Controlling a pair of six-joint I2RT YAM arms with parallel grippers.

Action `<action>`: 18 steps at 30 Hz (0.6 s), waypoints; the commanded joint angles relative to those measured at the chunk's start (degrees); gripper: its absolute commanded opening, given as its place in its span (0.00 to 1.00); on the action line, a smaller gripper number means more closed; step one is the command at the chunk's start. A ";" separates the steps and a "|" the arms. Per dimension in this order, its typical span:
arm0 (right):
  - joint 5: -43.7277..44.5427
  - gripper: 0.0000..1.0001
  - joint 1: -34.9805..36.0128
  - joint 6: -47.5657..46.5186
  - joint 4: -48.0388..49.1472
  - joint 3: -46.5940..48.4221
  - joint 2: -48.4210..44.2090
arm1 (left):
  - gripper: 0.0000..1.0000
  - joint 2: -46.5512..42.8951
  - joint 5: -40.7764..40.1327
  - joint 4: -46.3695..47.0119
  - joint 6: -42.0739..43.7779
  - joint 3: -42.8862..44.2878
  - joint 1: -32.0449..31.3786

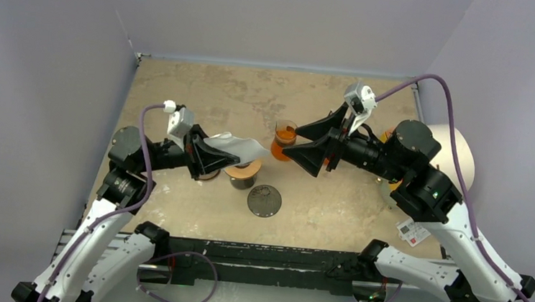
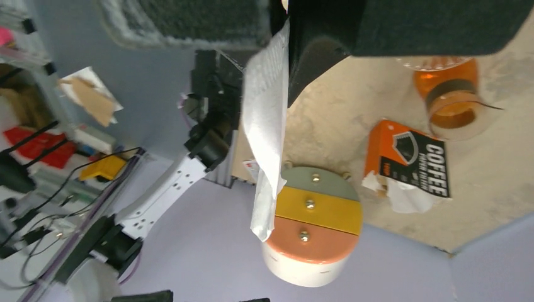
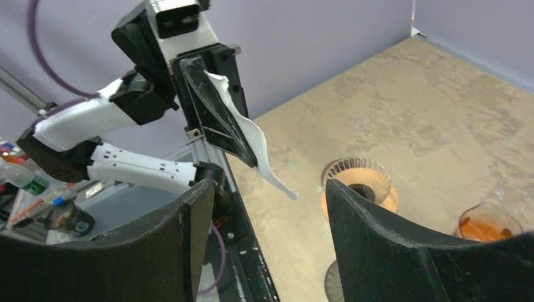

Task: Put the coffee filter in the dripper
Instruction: Pick up the coffee filter from the coffee filter holder.

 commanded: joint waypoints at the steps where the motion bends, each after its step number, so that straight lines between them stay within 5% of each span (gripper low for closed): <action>1: 1.57 0.69 0.40 -6.93 -7.94 4.97 1.23 | 0.00 -2.84 -4.56 -5.71 20.91 -0.14 0.20; 18: -4.38 0.65 0.41 0.17 -1.69 6.49 7.99 | 0.00 -4.28 -22.25 -3.98 65.34 -4.39 0.13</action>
